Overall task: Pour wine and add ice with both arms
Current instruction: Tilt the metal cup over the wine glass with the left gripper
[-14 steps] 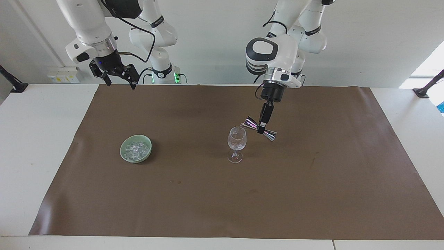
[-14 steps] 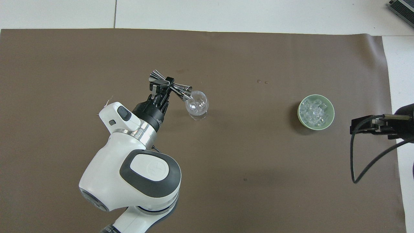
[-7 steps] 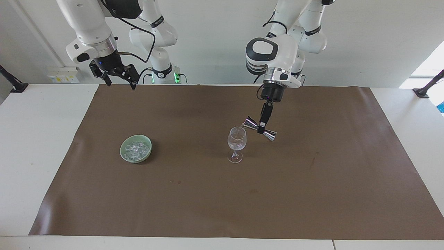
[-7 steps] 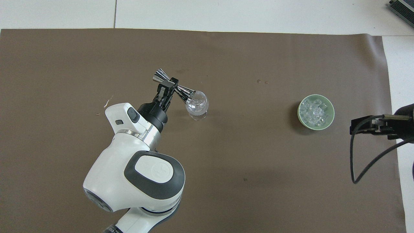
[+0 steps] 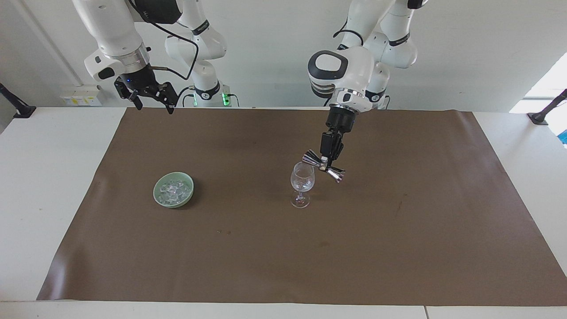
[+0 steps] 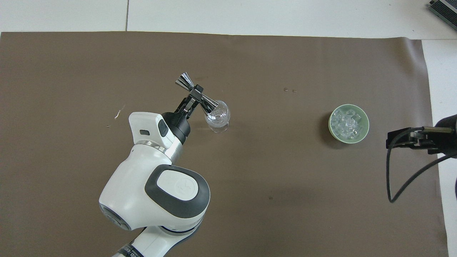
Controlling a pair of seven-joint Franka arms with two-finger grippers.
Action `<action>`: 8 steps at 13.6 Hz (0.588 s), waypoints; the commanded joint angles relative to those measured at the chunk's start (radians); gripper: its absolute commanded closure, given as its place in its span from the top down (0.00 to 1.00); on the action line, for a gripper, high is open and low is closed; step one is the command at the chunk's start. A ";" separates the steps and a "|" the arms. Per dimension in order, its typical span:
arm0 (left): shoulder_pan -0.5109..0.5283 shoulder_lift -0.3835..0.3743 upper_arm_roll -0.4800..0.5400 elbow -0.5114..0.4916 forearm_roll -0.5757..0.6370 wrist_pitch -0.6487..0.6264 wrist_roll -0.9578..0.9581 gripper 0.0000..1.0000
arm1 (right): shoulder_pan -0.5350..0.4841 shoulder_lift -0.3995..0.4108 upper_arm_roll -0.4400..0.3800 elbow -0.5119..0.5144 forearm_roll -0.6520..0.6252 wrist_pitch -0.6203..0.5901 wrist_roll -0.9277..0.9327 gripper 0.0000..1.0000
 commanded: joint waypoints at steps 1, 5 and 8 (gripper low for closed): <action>-0.020 0.017 0.011 0.025 0.013 0.031 0.043 0.00 | -0.005 -0.027 0.000 -0.029 0.018 0.012 -0.034 1.00; -0.020 0.023 0.011 0.034 0.025 0.047 0.048 0.00 | -0.005 -0.027 0.000 -0.031 0.018 0.012 -0.034 1.00; -0.018 0.023 0.007 0.038 0.023 0.042 0.036 0.00 | -0.005 -0.029 0.000 -0.031 0.018 0.012 -0.034 1.00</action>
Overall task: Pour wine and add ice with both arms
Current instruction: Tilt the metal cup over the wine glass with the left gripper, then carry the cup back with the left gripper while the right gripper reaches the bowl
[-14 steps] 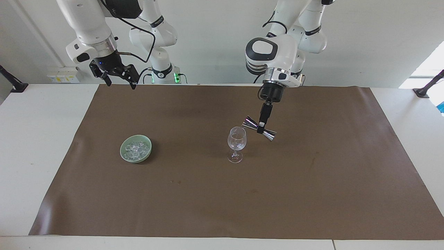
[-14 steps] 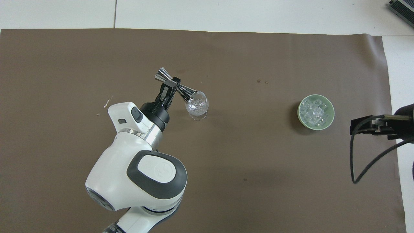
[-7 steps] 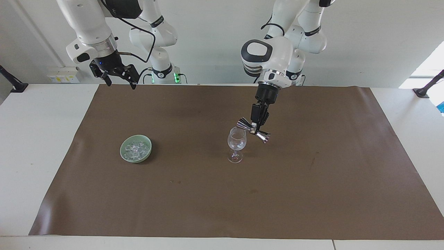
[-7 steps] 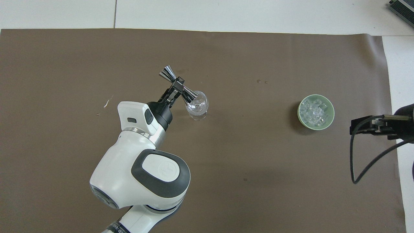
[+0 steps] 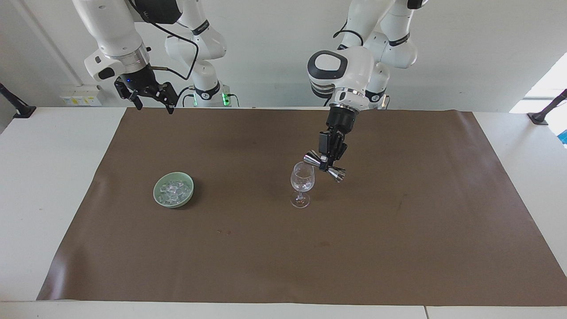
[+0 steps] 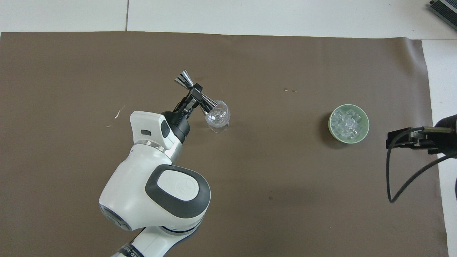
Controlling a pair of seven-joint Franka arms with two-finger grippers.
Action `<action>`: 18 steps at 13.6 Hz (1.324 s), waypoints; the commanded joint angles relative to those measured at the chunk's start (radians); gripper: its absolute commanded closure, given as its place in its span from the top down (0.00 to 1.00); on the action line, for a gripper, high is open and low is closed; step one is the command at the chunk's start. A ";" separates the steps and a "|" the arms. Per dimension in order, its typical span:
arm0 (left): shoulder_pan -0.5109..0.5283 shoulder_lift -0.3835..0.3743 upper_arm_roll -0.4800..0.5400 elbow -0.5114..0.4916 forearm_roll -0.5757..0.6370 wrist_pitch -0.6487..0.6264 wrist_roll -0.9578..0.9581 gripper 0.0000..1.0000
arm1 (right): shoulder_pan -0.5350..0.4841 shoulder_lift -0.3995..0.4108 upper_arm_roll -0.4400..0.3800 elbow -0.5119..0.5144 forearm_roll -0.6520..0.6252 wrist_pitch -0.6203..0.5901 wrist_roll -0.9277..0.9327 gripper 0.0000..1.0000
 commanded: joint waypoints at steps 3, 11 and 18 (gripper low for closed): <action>-0.002 0.023 0.004 0.032 -0.011 0.012 -0.059 0.00 | -0.005 -0.028 0.000 -0.035 0.018 0.012 -0.034 1.00; 0.047 0.000 0.002 -0.005 -0.100 -0.131 -0.444 0.00 | -0.005 -0.030 0.000 -0.036 0.018 0.014 -0.034 1.00; 0.183 -0.066 0.002 -0.089 -0.137 -0.350 -0.812 0.00 | -0.005 -0.042 0.000 -0.074 0.018 0.101 -0.089 1.00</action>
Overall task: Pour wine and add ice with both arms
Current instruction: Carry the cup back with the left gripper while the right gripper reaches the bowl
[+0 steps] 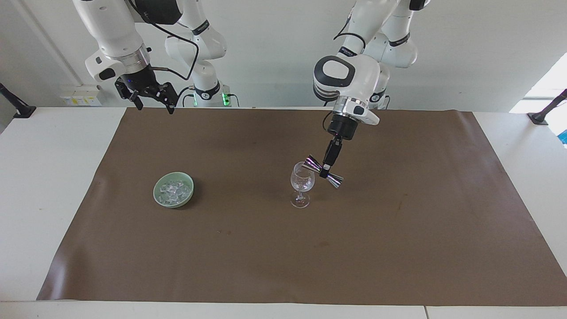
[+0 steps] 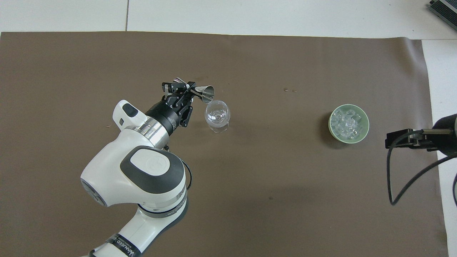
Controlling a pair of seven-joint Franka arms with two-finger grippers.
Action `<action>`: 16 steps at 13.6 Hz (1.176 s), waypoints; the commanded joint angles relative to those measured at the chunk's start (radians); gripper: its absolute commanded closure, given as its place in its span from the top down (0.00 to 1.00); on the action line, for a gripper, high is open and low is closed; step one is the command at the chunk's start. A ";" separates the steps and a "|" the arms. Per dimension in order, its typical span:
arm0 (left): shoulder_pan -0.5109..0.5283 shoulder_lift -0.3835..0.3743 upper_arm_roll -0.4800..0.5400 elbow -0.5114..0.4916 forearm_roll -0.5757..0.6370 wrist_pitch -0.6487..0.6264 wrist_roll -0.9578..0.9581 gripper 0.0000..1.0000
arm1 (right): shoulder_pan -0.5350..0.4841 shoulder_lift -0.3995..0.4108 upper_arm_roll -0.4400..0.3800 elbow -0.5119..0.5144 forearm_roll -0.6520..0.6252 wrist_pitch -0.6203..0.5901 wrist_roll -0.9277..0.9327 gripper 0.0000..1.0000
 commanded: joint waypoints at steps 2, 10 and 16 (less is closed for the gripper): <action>0.108 -0.081 -0.004 -0.116 -0.012 -0.169 -0.108 0.00 | -0.004 -0.036 0.001 -0.055 0.018 0.060 -0.027 1.00; 0.322 -0.121 0.000 -0.247 -0.010 -0.463 -0.120 0.00 | 0.047 -0.019 0.006 -0.234 0.015 0.408 -0.118 1.00; 0.463 -0.144 0.006 -0.285 0.005 -0.601 -0.272 0.00 | 0.033 0.159 0.004 -0.237 0.009 0.579 -0.254 1.00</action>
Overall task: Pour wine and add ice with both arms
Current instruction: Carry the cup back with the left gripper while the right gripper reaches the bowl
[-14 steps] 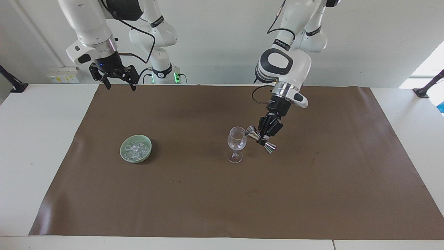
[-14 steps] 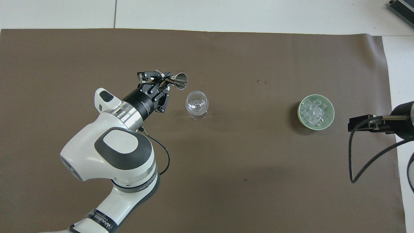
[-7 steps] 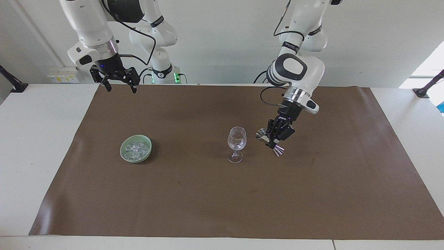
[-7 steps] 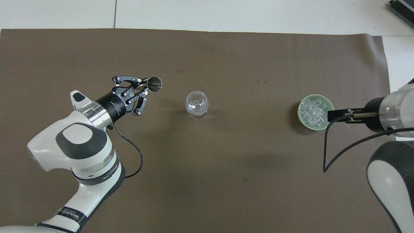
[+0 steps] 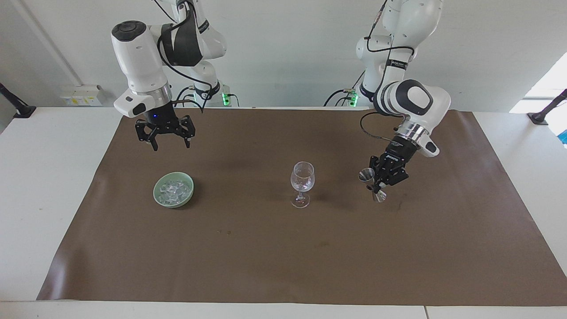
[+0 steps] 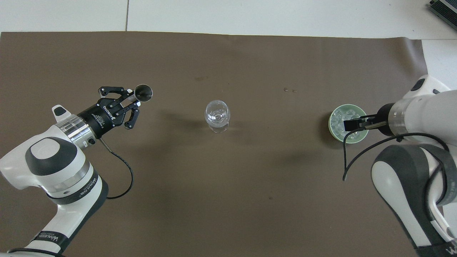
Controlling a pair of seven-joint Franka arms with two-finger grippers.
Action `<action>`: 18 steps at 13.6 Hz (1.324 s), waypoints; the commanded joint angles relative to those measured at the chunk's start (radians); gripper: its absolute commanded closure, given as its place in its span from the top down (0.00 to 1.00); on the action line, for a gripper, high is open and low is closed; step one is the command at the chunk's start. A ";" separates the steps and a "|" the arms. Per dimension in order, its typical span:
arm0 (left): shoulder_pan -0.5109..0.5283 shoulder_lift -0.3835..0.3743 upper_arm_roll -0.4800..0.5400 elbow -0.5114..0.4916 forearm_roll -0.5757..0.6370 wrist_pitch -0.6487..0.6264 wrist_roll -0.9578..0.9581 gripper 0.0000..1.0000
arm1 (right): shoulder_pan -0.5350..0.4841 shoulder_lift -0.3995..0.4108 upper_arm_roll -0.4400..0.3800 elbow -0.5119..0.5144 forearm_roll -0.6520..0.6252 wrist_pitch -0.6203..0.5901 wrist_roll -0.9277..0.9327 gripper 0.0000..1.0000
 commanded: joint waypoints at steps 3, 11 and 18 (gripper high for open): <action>0.102 -0.035 -0.003 -0.014 0.014 -0.086 -0.183 0.00 | -0.037 0.113 0.006 -0.027 0.004 0.151 -0.088 1.00; 0.197 0.001 0.005 0.116 0.381 -0.305 -0.628 0.00 | -0.087 0.238 0.006 -0.041 0.003 0.222 -0.120 1.00; 0.357 0.089 0.005 0.205 0.515 -0.620 -0.628 0.00 | -0.086 0.239 0.006 -0.069 -0.002 0.216 -0.134 0.71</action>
